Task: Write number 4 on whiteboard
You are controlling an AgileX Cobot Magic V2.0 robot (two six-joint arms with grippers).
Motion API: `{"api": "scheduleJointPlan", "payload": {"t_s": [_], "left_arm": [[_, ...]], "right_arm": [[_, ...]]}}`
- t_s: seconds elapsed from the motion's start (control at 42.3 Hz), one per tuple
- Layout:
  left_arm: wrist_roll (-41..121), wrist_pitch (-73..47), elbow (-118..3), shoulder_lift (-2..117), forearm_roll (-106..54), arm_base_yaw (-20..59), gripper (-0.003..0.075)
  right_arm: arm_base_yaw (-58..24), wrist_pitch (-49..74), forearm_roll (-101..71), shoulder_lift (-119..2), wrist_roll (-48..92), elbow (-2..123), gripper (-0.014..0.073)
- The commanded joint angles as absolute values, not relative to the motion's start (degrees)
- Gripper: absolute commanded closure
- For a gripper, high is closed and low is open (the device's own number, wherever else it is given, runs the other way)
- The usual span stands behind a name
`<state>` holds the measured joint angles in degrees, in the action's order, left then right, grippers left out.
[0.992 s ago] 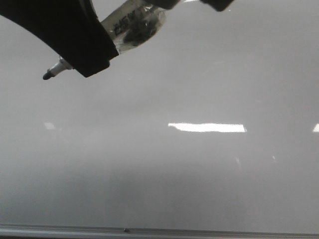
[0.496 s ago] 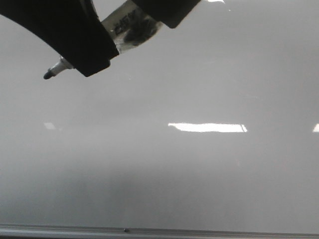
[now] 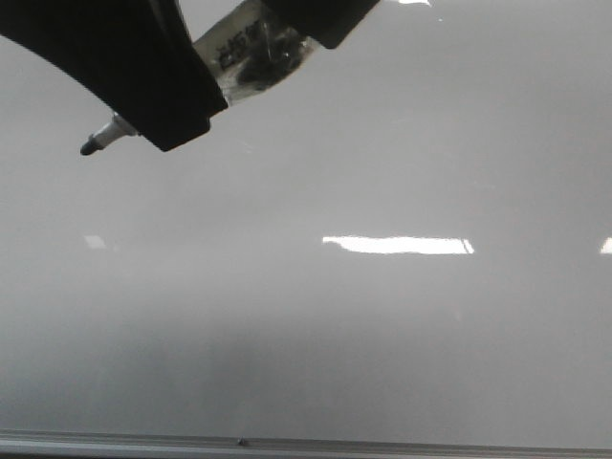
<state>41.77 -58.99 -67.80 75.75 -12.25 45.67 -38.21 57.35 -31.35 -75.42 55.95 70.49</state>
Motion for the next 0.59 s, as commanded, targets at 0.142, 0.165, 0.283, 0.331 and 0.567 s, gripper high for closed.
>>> {"api": "scheduleJointPlan", "payload": {"t_s": [0.142,0.165,0.283,0.331,0.567], "left_arm": [[39.7,-57.1,-69.7,70.9,-12.4,41.8,0.0269],[38.9,-57.1,-69.6,70.0,-12.4,40.8,0.0269],[34.7,-57.0,-68.8,64.8,-12.4,33.8,0.0272],[33.2,-57.0,-67.9,62.4,-12.5,31.0,0.0272],[29.2,-54.6,-64.8,55.4,-12.5,22.2,0.0272]], "right_arm": [[-38.0,56.1,-25.3,-73.5,51.6,72.4,0.0643],[-37.8,56.1,-23.0,-73.2,49.4,72.4,0.0643],[-35.1,56.5,-12.4,-70.5,36.0,72.4,0.0643],[-32.7,56.5,-9.8,-68.7,26.8,72.3,0.0643],[-23.8,47.3,-9.5,-58.1,10.9,62.1,0.0643]]}}
